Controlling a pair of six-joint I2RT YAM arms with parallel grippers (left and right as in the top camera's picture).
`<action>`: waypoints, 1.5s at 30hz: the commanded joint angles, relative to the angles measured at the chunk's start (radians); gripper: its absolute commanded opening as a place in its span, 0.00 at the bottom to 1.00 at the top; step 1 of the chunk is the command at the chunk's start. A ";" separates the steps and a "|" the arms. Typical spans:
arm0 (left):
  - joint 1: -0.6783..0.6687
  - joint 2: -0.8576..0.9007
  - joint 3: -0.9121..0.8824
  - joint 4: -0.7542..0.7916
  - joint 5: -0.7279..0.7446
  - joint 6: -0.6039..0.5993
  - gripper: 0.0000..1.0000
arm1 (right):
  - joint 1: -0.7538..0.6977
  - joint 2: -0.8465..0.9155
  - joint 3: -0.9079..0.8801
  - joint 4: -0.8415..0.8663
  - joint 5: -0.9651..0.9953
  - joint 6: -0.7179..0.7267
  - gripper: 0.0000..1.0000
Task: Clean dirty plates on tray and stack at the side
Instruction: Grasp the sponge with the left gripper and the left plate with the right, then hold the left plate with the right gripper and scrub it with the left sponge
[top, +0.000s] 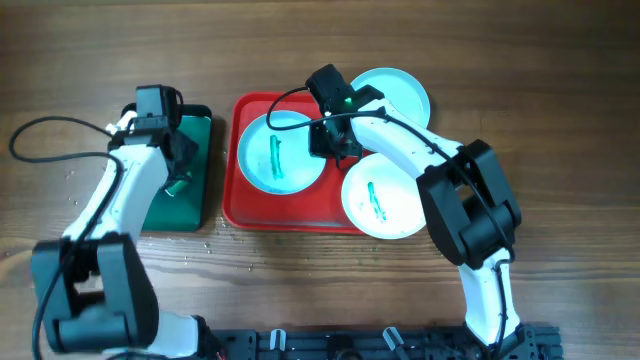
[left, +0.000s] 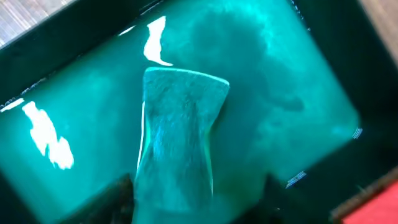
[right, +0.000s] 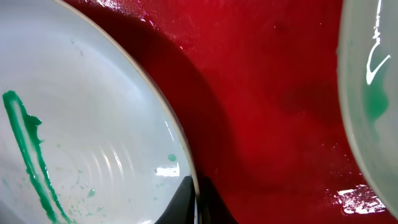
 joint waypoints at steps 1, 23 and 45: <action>0.004 0.092 -0.008 0.031 -0.033 0.046 0.44 | 0.006 0.035 0.008 -0.001 0.023 0.019 0.04; 0.063 0.055 0.033 -0.002 0.069 0.201 0.04 | 0.006 0.035 0.009 0.038 -0.053 -0.062 0.04; -0.321 0.290 0.037 0.212 0.276 0.282 0.04 | -0.034 0.035 0.007 -0.009 -0.193 -0.104 0.04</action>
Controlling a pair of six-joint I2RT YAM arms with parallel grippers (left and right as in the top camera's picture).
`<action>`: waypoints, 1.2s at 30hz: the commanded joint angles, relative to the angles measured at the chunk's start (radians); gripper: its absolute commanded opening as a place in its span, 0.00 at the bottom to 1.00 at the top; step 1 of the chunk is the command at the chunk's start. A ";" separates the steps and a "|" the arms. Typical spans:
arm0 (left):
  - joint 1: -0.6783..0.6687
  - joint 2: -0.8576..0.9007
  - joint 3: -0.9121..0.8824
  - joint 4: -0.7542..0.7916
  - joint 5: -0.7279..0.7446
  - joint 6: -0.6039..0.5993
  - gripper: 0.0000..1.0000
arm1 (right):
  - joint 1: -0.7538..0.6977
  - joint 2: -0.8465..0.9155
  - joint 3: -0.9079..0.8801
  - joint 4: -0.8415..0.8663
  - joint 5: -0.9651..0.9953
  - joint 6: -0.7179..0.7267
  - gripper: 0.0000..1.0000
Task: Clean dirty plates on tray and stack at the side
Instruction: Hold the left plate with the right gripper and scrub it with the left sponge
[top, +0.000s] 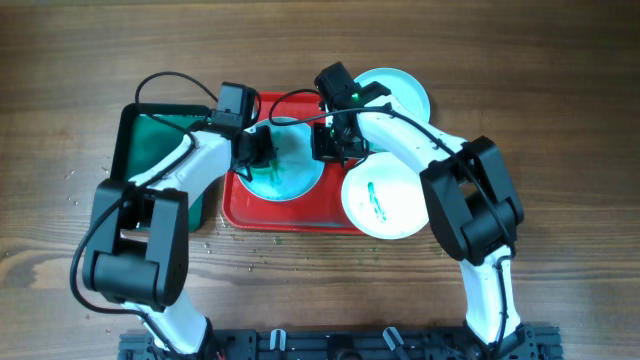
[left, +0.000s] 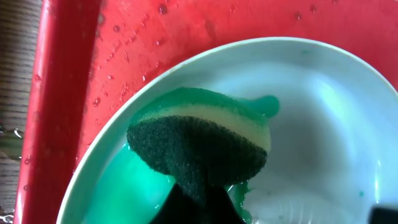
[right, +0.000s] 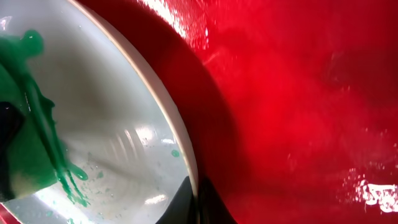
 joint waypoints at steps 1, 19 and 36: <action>-0.042 0.078 -0.008 0.005 -0.053 -0.129 0.04 | -0.004 0.026 0.003 0.035 -0.058 -0.042 0.04; -0.032 0.079 -0.009 -0.108 -0.299 -0.236 0.04 | -0.041 0.051 0.002 0.058 -0.153 -0.042 0.04; -0.084 0.079 -0.009 -0.142 -0.383 -0.319 0.04 | -0.120 0.099 0.002 0.081 -0.358 -0.148 0.04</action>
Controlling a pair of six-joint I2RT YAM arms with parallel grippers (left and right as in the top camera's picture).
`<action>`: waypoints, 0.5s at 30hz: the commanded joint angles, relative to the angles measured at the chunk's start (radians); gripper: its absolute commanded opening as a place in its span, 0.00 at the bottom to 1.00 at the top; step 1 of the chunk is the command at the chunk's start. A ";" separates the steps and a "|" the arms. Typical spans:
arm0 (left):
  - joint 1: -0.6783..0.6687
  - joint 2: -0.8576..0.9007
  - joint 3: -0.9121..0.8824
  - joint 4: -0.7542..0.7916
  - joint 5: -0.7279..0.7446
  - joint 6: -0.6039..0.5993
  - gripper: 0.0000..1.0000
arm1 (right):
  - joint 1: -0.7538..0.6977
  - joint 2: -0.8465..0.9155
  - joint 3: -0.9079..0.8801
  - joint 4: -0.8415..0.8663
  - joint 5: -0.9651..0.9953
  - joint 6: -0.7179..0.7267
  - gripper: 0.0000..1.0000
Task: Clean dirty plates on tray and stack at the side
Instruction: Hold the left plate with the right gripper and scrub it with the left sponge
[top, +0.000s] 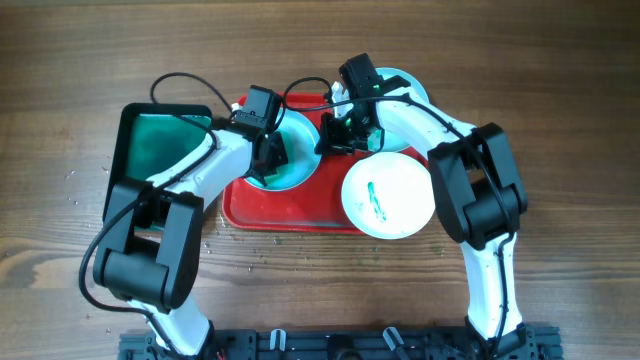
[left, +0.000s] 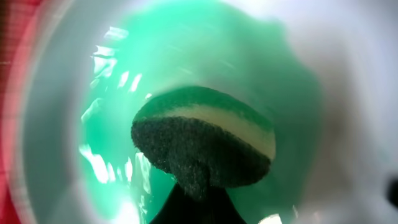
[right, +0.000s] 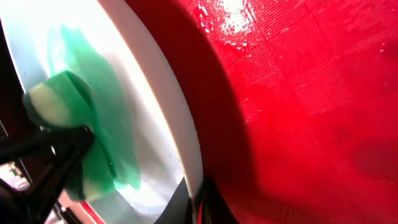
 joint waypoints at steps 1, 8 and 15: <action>-0.006 0.068 -0.046 0.010 -0.124 -0.095 0.04 | -0.010 0.034 0.002 -0.005 -0.043 -0.029 0.04; -0.067 0.068 -0.046 0.216 0.243 0.243 0.04 | -0.010 0.034 0.002 -0.012 -0.044 -0.029 0.04; 0.055 0.068 -0.046 0.286 -0.259 0.055 0.04 | -0.006 0.034 0.002 -0.024 -0.044 -0.028 0.04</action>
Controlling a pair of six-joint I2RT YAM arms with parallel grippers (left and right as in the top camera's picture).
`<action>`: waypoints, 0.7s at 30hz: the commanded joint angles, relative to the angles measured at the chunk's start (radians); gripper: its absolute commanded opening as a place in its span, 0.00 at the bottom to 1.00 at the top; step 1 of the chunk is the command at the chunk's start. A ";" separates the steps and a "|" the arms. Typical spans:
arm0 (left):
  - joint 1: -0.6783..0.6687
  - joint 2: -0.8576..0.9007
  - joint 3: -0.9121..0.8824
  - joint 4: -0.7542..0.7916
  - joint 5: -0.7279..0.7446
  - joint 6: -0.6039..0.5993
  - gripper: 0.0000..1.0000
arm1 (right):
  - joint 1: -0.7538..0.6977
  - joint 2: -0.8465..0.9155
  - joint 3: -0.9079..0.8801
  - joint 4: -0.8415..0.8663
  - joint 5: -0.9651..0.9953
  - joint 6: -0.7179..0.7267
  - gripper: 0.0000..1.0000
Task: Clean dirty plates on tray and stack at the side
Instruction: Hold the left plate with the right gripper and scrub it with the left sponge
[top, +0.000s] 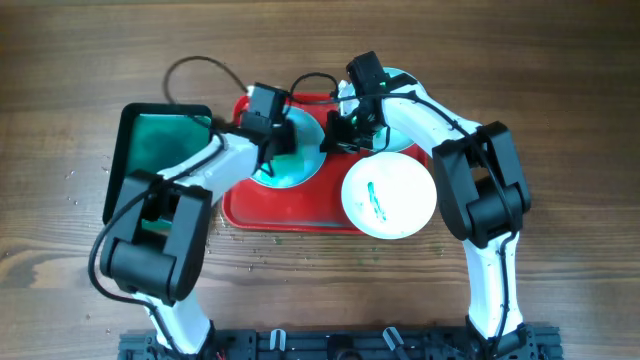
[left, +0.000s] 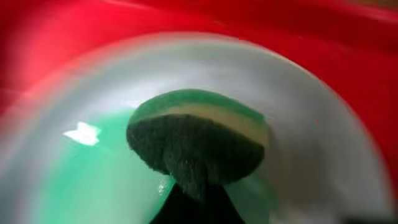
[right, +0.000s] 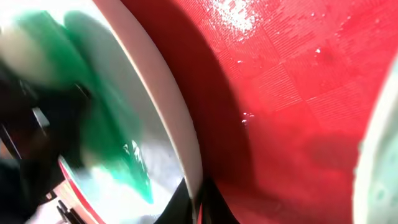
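Note:
On the red tray (top: 300, 215) a white plate (top: 290, 165) smeared with green stands tilted, its right rim pinched by my right gripper (right: 198, 199), which is shut on it. My left gripper (left: 196, 202) is shut on a green and yellow sponge with a dark scouring face (left: 198, 143), pressed against the plate's inner face (left: 311, 155). Green liquid (right: 112, 149) covers much of that face. A second dirty plate (top: 388, 195) with a green streak lies at the tray's right. A third plate (top: 405, 90) sits behind the right arm.
A dark basin of green water (top: 150, 150) stands left of the tray. The wooden table (top: 560, 120) stretches around both. Cables (top: 200, 70) loop above the left arm. The two arms meet over the tray's back edge.
The sponge has shifted higher across the plate's face, toward its upper rim. The right gripper still pinches the rim, with the plate tipped about the same.
At first my left gripper held the sponge in the basin's green water while my right pinched the plate's rim flat on the tray. Then the sponge was on the plate, spreading green. Later the plate stood tipped up, and the sponge is now higher on it.

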 joint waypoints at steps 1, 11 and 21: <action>0.095 0.034 -0.019 -0.081 -0.268 -0.167 0.04 | 0.016 0.032 0.002 -0.012 -0.035 -0.027 0.04; 0.023 0.033 -0.021 -0.220 0.670 0.205 0.04 | 0.016 0.032 0.002 0.003 -0.036 -0.025 0.04; 0.040 0.034 -0.021 -0.013 -0.275 -0.117 0.04 | 0.016 0.032 0.002 0.002 -0.035 -0.028 0.04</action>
